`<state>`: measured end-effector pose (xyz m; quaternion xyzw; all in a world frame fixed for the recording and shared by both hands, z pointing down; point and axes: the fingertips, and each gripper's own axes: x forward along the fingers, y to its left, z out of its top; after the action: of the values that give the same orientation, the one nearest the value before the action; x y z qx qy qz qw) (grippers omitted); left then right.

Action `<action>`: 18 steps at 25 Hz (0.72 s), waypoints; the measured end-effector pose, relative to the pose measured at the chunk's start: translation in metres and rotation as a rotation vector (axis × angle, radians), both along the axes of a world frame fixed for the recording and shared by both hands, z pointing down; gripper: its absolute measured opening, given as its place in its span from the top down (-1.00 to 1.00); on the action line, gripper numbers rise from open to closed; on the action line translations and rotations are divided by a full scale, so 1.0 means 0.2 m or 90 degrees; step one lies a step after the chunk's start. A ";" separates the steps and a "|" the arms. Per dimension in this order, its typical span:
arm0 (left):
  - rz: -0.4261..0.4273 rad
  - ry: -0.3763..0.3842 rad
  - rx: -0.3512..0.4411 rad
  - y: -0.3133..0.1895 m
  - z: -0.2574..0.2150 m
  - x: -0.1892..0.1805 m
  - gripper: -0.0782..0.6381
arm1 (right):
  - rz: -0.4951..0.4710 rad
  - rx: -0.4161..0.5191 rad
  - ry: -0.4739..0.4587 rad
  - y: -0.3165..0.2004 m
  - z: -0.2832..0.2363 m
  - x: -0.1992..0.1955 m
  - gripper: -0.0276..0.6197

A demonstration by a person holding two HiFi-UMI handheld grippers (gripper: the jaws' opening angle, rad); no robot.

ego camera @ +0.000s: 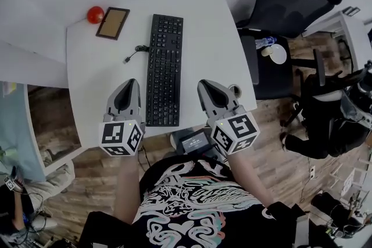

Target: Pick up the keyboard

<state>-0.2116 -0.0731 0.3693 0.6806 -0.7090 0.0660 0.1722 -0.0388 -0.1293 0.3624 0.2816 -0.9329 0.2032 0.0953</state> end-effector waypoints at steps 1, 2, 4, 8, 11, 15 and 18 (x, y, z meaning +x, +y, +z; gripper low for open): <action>0.004 0.000 -0.006 -0.02 0.02 0.00 0.73 | 0.001 -0.005 0.002 -0.01 0.02 -0.01 0.82; 0.008 0.001 -0.012 -0.03 0.04 0.00 0.73 | 0.001 -0.010 0.005 -0.02 0.04 -0.01 0.82; 0.016 0.003 -0.026 -0.05 0.08 0.00 0.73 | 0.003 -0.021 0.010 -0.04 0.08 -0.02 0.82; 0.027 0.000 -0.059 -0.10 0.17 0.01 0.73 | 0.001 -0.043 0.023 -0.08 0.15 -0.02 0.82; 0.028 -0.001 -0.080 -0.14 0.26 0.00 0.73 | -0.006 -0.064 0.027 -0.13 0.23 -0.03 0.82; 0.021 0.006 -0.119 -0.14 0.37 -0.03 0.72 | -0.019 -0.087 0.039 -0.15 0.33 -0.06 0.82; 0.021 0.026 -0.144 -0.15 0.44 -0.04 0.72 | -0.029 -0.090 0.056 -0.16 0.39 -0.09 0.82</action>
<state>-0.2195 -0.1021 0.4571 0.6693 -0.6824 0.1347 0.2611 -0.0562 -0.1607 0.4412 0.2615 -0.9173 0.2539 0.1605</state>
